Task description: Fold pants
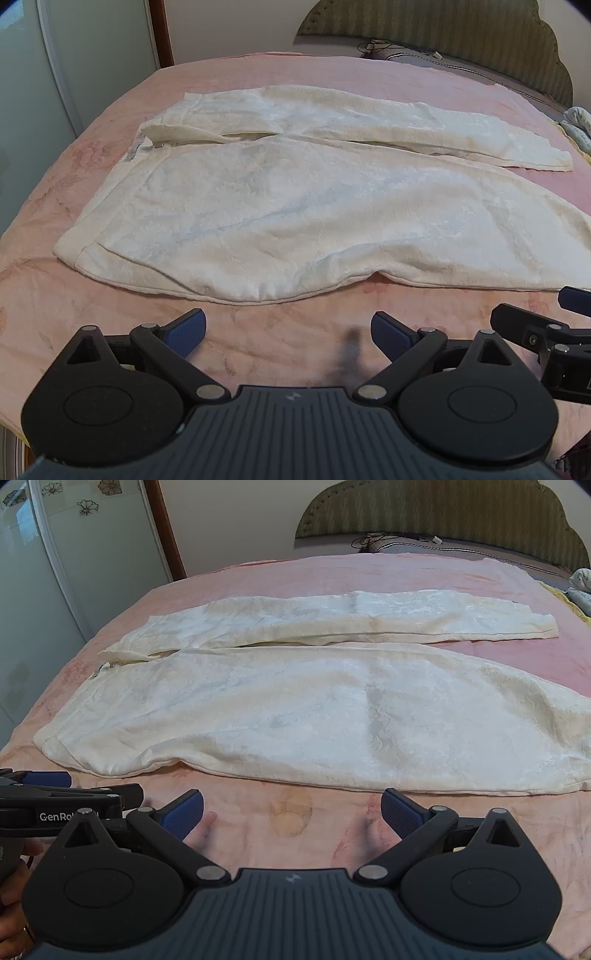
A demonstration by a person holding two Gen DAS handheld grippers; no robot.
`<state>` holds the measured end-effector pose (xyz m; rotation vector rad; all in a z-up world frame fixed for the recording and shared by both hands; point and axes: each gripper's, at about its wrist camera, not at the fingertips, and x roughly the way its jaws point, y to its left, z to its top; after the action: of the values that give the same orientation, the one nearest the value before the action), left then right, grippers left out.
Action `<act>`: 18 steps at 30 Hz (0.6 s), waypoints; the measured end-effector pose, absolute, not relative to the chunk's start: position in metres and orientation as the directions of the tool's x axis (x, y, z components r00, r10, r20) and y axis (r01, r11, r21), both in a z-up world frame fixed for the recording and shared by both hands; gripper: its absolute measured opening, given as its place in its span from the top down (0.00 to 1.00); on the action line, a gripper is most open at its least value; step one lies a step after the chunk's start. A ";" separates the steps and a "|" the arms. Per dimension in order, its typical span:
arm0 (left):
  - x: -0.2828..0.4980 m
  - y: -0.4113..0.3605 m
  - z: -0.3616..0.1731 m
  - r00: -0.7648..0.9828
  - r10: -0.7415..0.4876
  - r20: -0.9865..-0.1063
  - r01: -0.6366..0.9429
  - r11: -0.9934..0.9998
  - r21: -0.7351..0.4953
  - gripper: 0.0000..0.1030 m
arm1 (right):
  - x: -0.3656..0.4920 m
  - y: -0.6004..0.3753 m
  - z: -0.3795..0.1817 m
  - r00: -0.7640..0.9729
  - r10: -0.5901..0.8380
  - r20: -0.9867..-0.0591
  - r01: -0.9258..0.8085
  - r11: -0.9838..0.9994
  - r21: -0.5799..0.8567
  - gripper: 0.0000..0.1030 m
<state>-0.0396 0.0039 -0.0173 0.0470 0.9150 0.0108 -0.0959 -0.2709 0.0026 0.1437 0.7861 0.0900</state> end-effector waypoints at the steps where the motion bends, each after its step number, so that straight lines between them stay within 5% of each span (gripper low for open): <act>1: -0.040 0.004 -0.017 0.608 0.026 -0.793 0.012 0.999 0.042 0.05 | -0.096 -0.271 0.003 0.704 0.134 -0.697 -0.027 0.986 0.162 0.00; 18: -0.039 0.004 -0.019 0.600 0.021 -0.800 0.011 0.999 0.034 0.05 | -0.097 -0.271 0.002 0.706 0.143 -0.694 -0.028 0.984 0.174 0.00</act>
<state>-0.0392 0.0043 -0.0193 0.0368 0.9273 0.0058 -0.0969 -0.2708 0.0025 0.1552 0.7820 0.0957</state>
